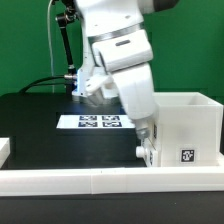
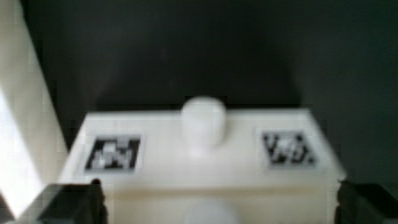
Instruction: Assemble drawer
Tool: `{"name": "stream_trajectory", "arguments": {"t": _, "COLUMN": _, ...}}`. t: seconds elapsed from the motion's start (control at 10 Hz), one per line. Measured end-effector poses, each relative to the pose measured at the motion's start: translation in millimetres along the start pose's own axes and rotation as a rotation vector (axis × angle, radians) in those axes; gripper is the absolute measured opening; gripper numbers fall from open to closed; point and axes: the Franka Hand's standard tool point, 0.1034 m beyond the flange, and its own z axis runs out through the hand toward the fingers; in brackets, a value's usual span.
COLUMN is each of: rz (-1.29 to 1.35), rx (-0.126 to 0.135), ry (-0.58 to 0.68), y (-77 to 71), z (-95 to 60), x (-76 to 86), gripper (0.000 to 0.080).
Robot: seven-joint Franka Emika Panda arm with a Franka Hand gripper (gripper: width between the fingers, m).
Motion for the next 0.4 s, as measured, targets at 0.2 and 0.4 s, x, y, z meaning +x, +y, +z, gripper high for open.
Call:
{"name": "stream_trajectory", "arguments": {"t": 0.2, "rz": 0.018, "rx": -0.004, "ry": -0.007, "y": -2.3, "z": -9.6, "x": -22.3, "gripper": 0.0649}}
{"name": "stream_trajectory", "arguments": {"t": 0.4, "rz": 0.018, "rx": 0.001, "ry": -0.005, "y": -3.2, "z": -6.2, "x": -20.9, "gripper": 0.0649}}
